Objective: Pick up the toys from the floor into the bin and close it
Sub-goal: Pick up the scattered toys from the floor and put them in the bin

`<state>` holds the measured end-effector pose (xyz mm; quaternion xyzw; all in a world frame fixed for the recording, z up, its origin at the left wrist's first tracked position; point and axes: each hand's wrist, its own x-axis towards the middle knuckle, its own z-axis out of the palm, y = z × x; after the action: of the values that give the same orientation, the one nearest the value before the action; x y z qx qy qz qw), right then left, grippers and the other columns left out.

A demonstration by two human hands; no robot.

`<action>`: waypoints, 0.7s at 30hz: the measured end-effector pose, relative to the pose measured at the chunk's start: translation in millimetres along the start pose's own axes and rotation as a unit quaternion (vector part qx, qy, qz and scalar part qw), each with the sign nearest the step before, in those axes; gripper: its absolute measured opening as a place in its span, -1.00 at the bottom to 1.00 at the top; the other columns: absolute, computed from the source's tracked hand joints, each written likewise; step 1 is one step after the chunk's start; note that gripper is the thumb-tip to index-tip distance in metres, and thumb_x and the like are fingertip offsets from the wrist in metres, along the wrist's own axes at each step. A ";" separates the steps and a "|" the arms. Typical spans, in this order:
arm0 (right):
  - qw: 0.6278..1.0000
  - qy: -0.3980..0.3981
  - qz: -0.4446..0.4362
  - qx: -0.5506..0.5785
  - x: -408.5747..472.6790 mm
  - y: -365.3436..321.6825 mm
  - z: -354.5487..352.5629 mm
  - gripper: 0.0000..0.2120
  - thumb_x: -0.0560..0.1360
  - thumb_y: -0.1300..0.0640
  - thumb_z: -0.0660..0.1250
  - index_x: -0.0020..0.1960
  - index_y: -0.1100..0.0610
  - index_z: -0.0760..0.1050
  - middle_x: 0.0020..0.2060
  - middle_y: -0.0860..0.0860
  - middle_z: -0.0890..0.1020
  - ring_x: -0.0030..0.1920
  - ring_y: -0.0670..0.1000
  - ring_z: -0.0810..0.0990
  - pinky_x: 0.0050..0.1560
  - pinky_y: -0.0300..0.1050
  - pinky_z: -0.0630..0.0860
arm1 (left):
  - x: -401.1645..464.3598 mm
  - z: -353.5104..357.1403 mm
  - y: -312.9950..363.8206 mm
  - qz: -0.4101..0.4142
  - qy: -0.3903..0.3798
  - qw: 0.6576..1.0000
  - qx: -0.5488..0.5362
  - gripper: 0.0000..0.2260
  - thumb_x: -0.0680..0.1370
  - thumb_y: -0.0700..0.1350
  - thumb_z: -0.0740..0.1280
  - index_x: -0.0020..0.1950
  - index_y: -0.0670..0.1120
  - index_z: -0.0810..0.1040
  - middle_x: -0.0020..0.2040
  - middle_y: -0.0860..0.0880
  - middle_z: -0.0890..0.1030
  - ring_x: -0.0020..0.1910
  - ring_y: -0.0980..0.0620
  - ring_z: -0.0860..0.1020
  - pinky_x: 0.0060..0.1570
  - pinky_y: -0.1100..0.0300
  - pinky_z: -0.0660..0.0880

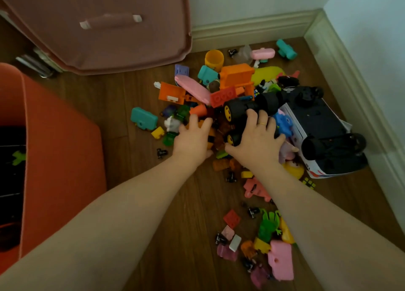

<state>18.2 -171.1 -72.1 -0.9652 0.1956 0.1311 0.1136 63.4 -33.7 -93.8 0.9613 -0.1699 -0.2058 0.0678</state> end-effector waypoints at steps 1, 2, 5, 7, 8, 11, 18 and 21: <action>1.000 0.002 -0.005 0.007 -2.2 3.4 -1.0 -0.09 0.32 -0.24 0.39 0.46 0.03 -0.02 0.48 0.08 0.09 0.48 0.21 0.06 0.32 0.36 0.21 | -2.5 0.4 -3.5 -0.009 -0.017 1.000 -0.015 -0.32 0.41 0.01 0.45 0.41 0.06 0.15 0.37 -0.13 0.15 0.29 -0.32 0.29 -0.04 -0.06 0.49; 1.000 0.007 -0.008 0.022 -5.0 7.4 -2.5 -0.10 0.32 -0.24 0.39 0.46 0.03 0.00 0.47 0.07 0.11 0.46 0.20 0.08 0.31 0.33 0.23 | -5.8 0.7 -7.7 -0.019 -0.033 0.999 -0.039 -0.32 0.41 0.03 0.44 0.41 0.07 0.15 0.38 -0.12 0.16 0.30 -0.30 0.29 0.02 -0.07 0.48; 0.992 0.021 -0.007 0.122 -13.8 17.5 -9.6 -0.18 0.31 -0.19 0.39 0.43 0.01 0.07 0.43 0.04 0.23 0.42 0.17 0.18 0.28 0.27 0.29 | -20.1 -1.1 -19.5 -0.037 -0.060 0.986 -0.150 -0.34 0.39 0.08 0.44 0.38 0.07 0.20 0.33 -0.11 0.26 0.23 -0.24 0.40 0.12 -0.06 0.45; 0.975 0.006 -0.013 0.222 -17.9 21.3 -14.7 -0.20 0.27 -0.19 0.41 0.38 -0.05 0.11 0.35 0.04 0.35 0.36 0.19 0.29 0.23 0.28 0.36 | -31.2 -6.5 -24.1 -0.043 -0.049 0.966 -0.251 -0.38 0.38 0.07 0.45 0.35 0.04 0.24 0.26 -0.10 0.32 0.16 -0.16 0.44 0.09 0.05 0.45; 0.959 -0.006 -0.019 0.281 -21.1 21.0 -18.8 -0.22 0.25 -0.19 0.41 0.35 -0.09 0.12 0.29 0.03 0.40 0.31 0.19 0.36 0.20 0.27 0.40 | -37.5 -11.5 -25.4 -0.042 -0.038 0.954 -0.294 -0.39 0.39 0.06 0.45 0.35 0.03 0.26 0.25 -0.09 0.34 0.16 -0.12 0.44 0.07 0.10 0.43; 0.882 -0.051 -0.009 0.468 -35.1 10.1 -36.9 -0.40 0.41 0.09 0.43 0.33 -0.02 0.18 0.09 -0.09 0.47 0.14 0.07 0.50 0.10 0.02 0.50 | -55.2 -31.5 -31.0 -0.041 -0.015 0.930 -0.364 -0.36 0.42 0.05 0.42 0.41 0.01 0.22 0.30 -0.08 0.35 0.20 -0.08 0.44 0.11 0.13 0.44; 0.744 -0.099 0.038 0.659 -69.6 -44.8 -94.4 -0.67 0.53 0.02 0.27 0.26 -0.13 0.29 0.08 -0.14 0.50 0.17 0.08 0.50 0.22 0.22 0.43 | -118.3 -96.5 -67.6 -0.009 0.067 0.864 -0.498 -0.45 0.48 -0.02 0.39 0.41 0.03 0.25 0.17 0.00 0.45 0.06 0.06 0.49 -0.07 0.26 0.46; 0.702 -0.151 0.036 0.695 -84.4 -88.2 -114.6 -0.45 0.38 -0.12 0.34 0.34 -0.08 0.36 0.23 0.00 0.55 0.19 0.11 0.55 0.18 0.24 0.48 | -153.7 -127.0 -97.1 0.019 0.119 0.854 -0.505 -0.43 0.37 0.12 0.35 0.34 0.12 0.28 0.11 0.09 0.46 0.00 0.17 0.51 -0.11 0.34 0.47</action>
<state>2.9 -93.6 75.4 -0.5719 0.2459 0.1056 0.7755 13.8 119.0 59.1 0.8083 -0.0516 -0.1463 0.5679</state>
